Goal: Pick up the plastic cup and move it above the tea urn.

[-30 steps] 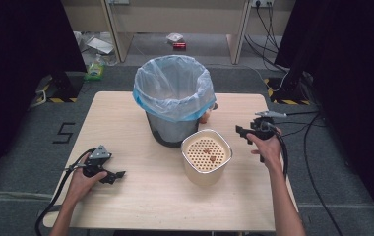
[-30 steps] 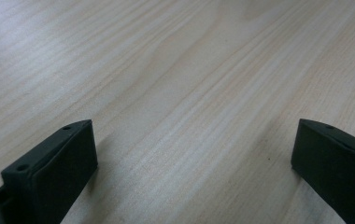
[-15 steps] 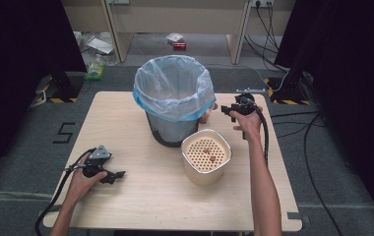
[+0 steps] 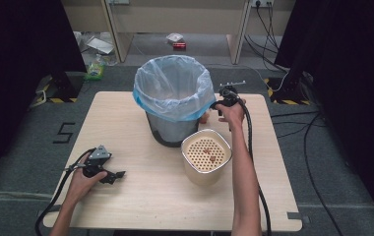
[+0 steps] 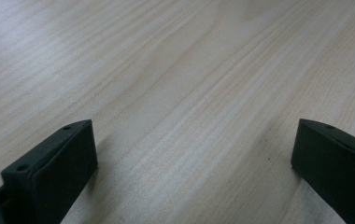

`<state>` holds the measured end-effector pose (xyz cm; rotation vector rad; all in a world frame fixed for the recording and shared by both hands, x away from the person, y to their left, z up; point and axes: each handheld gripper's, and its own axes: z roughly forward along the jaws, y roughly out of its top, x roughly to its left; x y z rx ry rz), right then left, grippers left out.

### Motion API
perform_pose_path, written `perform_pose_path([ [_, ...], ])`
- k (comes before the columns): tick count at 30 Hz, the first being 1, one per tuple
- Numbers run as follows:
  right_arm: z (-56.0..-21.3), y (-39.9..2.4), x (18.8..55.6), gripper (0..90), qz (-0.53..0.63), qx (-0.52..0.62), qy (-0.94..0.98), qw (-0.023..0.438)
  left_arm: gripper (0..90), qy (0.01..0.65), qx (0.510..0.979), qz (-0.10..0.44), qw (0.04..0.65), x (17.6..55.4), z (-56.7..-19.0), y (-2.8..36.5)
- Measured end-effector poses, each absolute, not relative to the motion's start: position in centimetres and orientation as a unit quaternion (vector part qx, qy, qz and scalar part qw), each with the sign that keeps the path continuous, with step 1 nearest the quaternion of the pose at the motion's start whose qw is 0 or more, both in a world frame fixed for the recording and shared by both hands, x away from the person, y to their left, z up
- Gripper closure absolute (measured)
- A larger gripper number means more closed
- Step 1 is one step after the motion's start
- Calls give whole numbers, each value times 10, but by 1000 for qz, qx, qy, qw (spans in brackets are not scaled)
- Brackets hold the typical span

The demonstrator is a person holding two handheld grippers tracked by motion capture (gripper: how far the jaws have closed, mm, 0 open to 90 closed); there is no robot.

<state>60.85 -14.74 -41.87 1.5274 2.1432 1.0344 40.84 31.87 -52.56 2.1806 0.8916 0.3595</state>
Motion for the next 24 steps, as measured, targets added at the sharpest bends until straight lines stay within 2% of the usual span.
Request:
perform_pose_path([
  [13, -434, -143, 618, 736, 331, 535, 765, 139, 0, 348, 850, 140, 370, 408, -526, 319],
  [19, -435, -146, 615, 840, 331, 523, 771, 151, 0, 347, 850, 140, 370, 408, -526, 319],
  [24, -431, -153, 609, 869, 355, 513, 767, 152, 0, 347, 850, 140, 370, 408, -526, 319],
])
